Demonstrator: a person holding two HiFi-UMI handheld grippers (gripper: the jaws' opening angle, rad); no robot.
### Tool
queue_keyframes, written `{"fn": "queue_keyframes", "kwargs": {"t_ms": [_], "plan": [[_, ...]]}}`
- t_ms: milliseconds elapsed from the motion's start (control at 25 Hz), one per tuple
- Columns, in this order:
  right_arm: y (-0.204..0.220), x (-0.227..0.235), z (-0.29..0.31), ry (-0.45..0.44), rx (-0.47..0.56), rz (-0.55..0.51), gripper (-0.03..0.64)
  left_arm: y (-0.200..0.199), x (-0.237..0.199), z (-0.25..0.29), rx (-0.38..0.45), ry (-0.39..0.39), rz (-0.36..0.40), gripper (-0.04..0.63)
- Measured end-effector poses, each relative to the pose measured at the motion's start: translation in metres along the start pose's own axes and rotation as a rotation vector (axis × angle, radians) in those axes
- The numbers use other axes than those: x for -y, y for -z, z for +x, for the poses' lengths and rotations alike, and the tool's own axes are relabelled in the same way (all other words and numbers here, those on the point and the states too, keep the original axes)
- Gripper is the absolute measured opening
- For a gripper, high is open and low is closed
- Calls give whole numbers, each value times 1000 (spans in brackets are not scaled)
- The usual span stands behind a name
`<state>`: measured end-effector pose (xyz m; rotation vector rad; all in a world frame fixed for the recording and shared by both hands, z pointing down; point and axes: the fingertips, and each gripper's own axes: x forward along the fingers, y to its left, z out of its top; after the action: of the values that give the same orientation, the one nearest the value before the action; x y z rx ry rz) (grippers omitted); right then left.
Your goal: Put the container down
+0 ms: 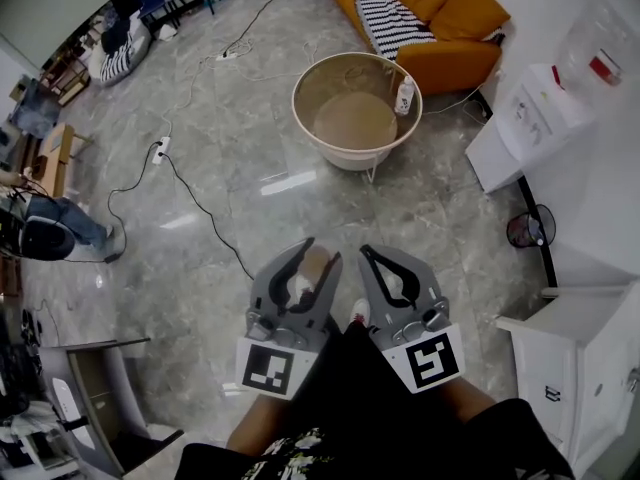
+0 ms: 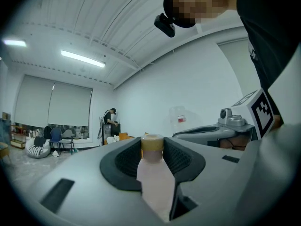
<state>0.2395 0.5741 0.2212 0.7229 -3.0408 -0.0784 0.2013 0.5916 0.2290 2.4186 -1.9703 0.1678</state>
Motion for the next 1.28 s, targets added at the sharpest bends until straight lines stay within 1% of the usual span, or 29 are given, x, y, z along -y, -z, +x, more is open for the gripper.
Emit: {"fn": "queue_keyframes", "kwargs": {"t_ms": [200, 360, 680, 800, 920, 1280], "plan": [[5, 17, 9, 36, -8, 8, -5, -2, -7, 21, 14, 41, 6, 150], [4, 19, 29, 39, -9, 2, -5, -6, -21, 31, 3, 73, -5, 150], [7, 25, 84, 68, -26, 13, -5, -10, -77, 49, -1, 97, 20, 150], [12, 30, 106, 84, -39, 20, -5, -4, -97, 58, -22, 116, 2, 150], [12, 33, 131, 109, -39, 16, -5, -4, -120, 66, -17, 151, -26, 150], [5, 55, 183, 212, -53, -31, -5, -10, -167, 103, 8, 268, 8, 150]]}}
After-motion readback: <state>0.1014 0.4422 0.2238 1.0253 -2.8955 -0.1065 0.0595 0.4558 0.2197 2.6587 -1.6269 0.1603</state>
